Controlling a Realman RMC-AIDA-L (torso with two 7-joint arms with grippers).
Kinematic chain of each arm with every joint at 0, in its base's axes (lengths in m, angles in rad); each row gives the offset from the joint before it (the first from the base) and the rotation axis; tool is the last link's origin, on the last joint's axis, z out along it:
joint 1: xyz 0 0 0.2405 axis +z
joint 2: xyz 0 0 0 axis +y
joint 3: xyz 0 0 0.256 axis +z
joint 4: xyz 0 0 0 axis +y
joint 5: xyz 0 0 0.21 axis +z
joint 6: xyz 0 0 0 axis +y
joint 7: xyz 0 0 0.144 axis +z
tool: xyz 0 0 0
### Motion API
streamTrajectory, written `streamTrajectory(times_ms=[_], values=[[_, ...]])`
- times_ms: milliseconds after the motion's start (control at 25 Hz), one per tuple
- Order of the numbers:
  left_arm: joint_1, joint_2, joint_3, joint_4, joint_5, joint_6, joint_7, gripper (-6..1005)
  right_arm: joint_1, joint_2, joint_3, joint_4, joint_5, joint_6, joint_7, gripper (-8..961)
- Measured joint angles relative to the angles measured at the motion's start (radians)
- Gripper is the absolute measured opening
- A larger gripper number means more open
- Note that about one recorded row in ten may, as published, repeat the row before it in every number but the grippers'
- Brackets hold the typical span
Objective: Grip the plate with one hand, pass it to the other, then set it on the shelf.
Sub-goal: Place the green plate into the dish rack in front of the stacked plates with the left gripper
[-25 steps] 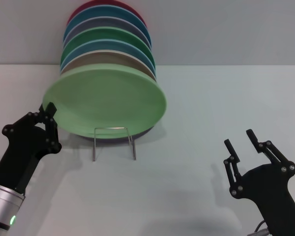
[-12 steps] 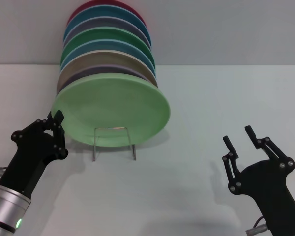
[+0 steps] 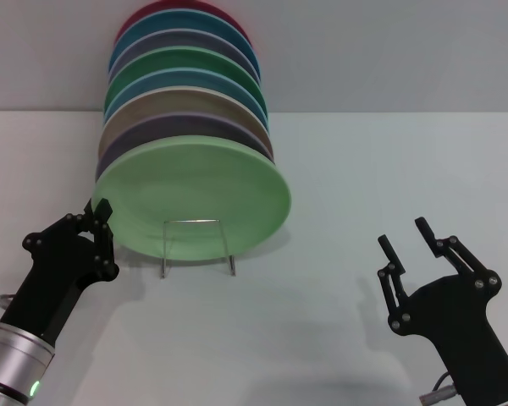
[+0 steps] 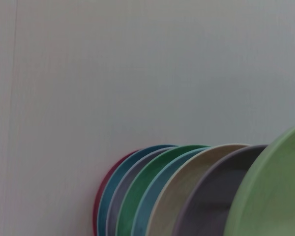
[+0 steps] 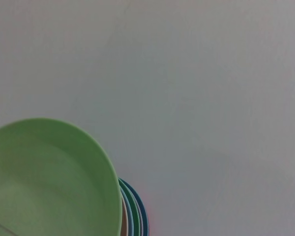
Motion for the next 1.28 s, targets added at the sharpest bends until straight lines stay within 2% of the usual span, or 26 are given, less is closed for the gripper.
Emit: streamTrajectory(times_ms=[720, 880, 1080, 1160, 1280], values=[[0.006, 0.004, -0.003, 0.001, 0.0, -0.003, -0.028, 104, 0.016, 0.0, -0.007, -0.007, 0.0, 0.007, 0.0, 361], [0.019, 0.008, -0.003, 0.009, 0.0, 0.045, -0.076, 274, 0.018, 0.0, -0.003, -0.007, 0.0, 0.017, 0.0, 361], [0.096, 0.01, 0.001, 0.012, 0.0, 0.245, -0.092, 472, 0.026, 0.001, 0.039, -0.014, 0.0, 0.026, 0.025, 361], [0.112, 0.01, 0.0, 0.012, 0.0, 0.278, -0.092, 550, 0.027, 0.001, 0.055, -0.016, 0.0, 0.025, 0.043, 361], [0.136, 0.009, -0.008, 0.012, -0.004, 0.321, -0.093, 614, 0.027, 0.001, 0.09, -0.02, 0.0, 0.023, 0.085, 361]])
